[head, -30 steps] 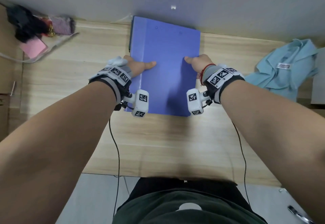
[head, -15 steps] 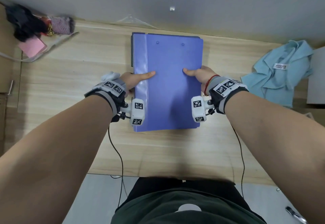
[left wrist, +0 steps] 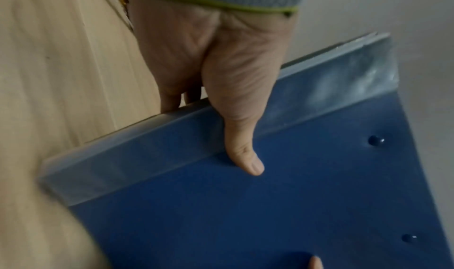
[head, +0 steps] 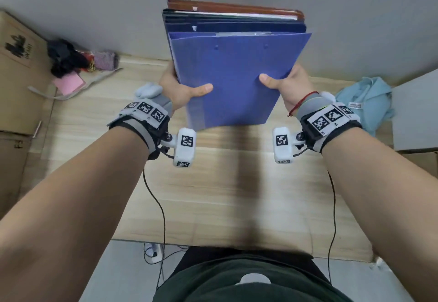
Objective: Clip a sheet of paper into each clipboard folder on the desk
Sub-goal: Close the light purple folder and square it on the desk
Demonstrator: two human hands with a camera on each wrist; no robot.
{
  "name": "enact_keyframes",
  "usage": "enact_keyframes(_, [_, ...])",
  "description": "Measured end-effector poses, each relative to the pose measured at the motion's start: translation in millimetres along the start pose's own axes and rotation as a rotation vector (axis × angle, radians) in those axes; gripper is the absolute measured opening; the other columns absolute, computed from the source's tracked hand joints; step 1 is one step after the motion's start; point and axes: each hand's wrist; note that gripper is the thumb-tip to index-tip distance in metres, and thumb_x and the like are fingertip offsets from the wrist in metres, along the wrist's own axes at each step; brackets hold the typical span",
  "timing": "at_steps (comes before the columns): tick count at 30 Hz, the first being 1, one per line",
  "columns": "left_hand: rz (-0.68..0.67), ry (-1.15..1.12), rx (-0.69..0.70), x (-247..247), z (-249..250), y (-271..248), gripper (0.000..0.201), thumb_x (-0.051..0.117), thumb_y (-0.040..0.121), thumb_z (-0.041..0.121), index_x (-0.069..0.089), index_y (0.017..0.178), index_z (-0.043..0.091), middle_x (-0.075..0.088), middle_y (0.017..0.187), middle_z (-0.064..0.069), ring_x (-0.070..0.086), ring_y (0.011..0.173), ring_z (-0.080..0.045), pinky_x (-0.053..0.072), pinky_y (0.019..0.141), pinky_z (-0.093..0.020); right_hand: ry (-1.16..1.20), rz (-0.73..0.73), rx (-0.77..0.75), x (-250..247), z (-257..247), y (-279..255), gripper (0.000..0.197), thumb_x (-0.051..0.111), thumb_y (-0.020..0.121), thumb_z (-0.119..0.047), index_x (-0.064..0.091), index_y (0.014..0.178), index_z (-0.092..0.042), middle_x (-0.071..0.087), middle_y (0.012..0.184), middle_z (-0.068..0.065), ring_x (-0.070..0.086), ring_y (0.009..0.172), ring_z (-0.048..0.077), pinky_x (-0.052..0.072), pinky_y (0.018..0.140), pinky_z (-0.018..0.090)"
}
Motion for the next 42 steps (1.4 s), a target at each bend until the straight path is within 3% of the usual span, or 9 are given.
enact_keyframes(5, [-0.016,0.023,0.016,1,-7,-14,0.095,0.097,0.047,0.036,0.055,0.131,0.022,0.069,0.119,0.012,0.066,0.108,-0.006,0.054,0.095,-0.036,-0.105,-0.050,-0.009,-6,3,-11,0.042,0.076,0.079,-0.002,0.063,0.117,-0.015,0.071,0.113,-0.003,0.068,0.105,0.011,0.052,0.090,0.028])
enact_keyframes(10, [-0.113,-0.014,0.108,-9,9,-17,0.108,0.099,0.046,0.040,0.046,0.139,0.021,0.065,0.128,0.009,0.063,0.117,-0.009,0.054,0.096,-0.036,-0.061,-0.120,0.011,-9,0,-16,0.066,0.084,0.069,-0.002,0.056,0.129,-0.007,0.068,0.123,0.004,0.065,0.114,0.018,0.053,0.095,0.033])
enact_keyframes(14, [-0.199,0.016,0.111,-12,19,-18,0.097,0.097,0.047,0.042,0.055,0.133,0.025,0.068,0.123,0.011,0.064,0.114,-0.007,0.054,0.097,-0.036,-0.094,-0.100,0.015,-6,1,-19,0.088,0.091,0.055,-0.006,0.050,0.133,-0.012,0.067,0.125,0.000,0.063,0.117,0.018,0.052,0.097,0.039])
enact_keyframes(18, [-0.251,0.068,0.113,-16,16,-22,0.093,0.097,0.051,0.032,0.054,0.134,0.025,0.067,0.124,0.011,0.063,0.115,-0.006,0.053,0.096,-0.033,-0.191,-0.049,0.015,-12,7,-20,0.067,0.085,0.061,0.005,0.059,0.118,-0.020,0.071,0.115,-0.005,0.066,0.108,0.013,0.053,0.096,0.038])
enact_keyframes(24, [-0.114,0.129,0.077,-7,5,-23,0.085,0.095,0.057,0.017,0.053,0.132,0.018,0.065,0.119,0.010,0.061,0.108,-0.008,0.052,0.085,-0.023,-0.251,0.005,0.080,-11,18,-16,0.051,0.086,0.063,-0.001,0.066,0.105,-0.021,0.072,0.110,-0.003,0.068,0.105,0.015,0.053,0.096,0.040])
enact_keyframes(26, [-0.112,0.150,0.023,-2,-6,-23,0.084,0.093,0.060,0.012,0.053,0.133,0.015,0.065,0.122,0.005,0.061,0.112,-0.013,0.051,0.095,-0.033,-0.271,0.004,0.103,-9,27,-18,0.051,0.084,0.065,-0.001,0.065,0.109,-0.017,0.071,0.112,-0.001,0.067,0.106,0.019,0.052,0.097,0.041])
enact_keyframes(31, [-0.127,0.277,-0.112,8,-42,-20,0.086,0.090,0.065,0.027,0.047,0.139,0.013,0.061,0.132,0.000,0.057,0.122,-0.021,0.045,0.100,-0.036,-0.384,0.011,0.202,-7,44,-22,0.046,0.078,0.080,-0.009,0.059,0.122,-0.013,0.066,0.111,-0.002,0.063,0.103,0.019,0.047,0.086,0.030])
enact_keyframes(38, [-0.074,0.237,-0.067,1,-47,-12,0.076,0.088,0.059,0.051,0.062,0.122,0.018,0.070,0.114,0.009,0.066,0.100,-0.010,0.052,0.091,-0.030,-0.458,0.006,0.201,-4,46,-18,0.044,0.072,0.086,-0.012,0.057,0.128,-0.012,0.063,0.114,-0.005,0.059,0.103,0.014,0.043,0.089,0.027])
enact_keyframes(42, [-0.134,0.242,-0.093,-23,-46,-5,0.066,0.087,0.070,0.037,0.060,0.127,0.017,0.067,0.116,0.008,0.064,0.105,-0.012,0.049,0.094,-0.027,-0.385,-0.081,0.289,16,50,-10,0.045,0.073,0.084,-0.009,0.060,0.126,-0.013,0.066,0.122,-0.001,0.062,0.111,0.016,0.047,0.101,0.034])
Point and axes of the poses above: each hand's wrist, its own y-axis towards the middle knuckle, its own x-axis out of the palm, z = x × y
